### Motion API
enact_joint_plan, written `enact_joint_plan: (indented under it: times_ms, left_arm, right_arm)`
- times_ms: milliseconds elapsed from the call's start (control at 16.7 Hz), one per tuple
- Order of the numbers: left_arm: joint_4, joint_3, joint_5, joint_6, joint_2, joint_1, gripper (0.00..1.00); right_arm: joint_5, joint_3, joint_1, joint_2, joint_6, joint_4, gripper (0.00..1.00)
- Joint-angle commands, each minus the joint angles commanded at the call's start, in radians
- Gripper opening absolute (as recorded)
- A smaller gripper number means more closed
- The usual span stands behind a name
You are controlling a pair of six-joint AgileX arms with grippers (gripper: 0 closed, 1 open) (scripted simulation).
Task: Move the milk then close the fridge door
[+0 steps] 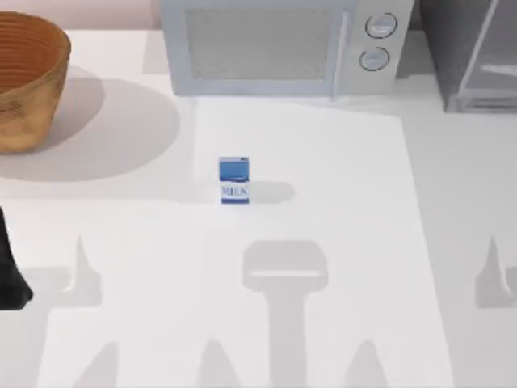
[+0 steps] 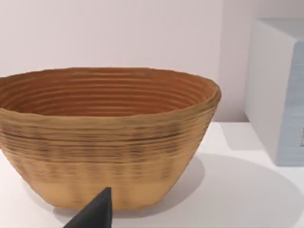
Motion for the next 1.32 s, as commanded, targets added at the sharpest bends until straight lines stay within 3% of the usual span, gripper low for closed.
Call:
enact_joint_plan:
  times_ms: [300,480,960,1140,1320]
  left_arm:
    - [0.0,0.0,0.0,0.0,0.0,0.0,1.0]
    - [0.0,0.0,0.0,0.0,0.0,0.0,1.0]
    - [0.0,0.0,0.0,0.0,0.0,0.0,1.0]
    - [0.0,0.0,0.0,0.0,0.0,0.0,1.0]
    - [0.0,0.0,0.0,0.0,0.0,0.0,1.0]
  right_arm:
    - [0.069,0.003,0.069,0.066,0.001,0.065,1.0]
    - [0.223,0.008,0.223,0.197,0.004,0.191,1.0]
    - [0.754,0.02,0.751,0.62,0.014,0.591,1.0]
    - [0.881,0.023,0.877,0.726,0.017,0.69,1.0]
    - [0.928,0.024,0.924,0.768,0.018,0.73,1.0]
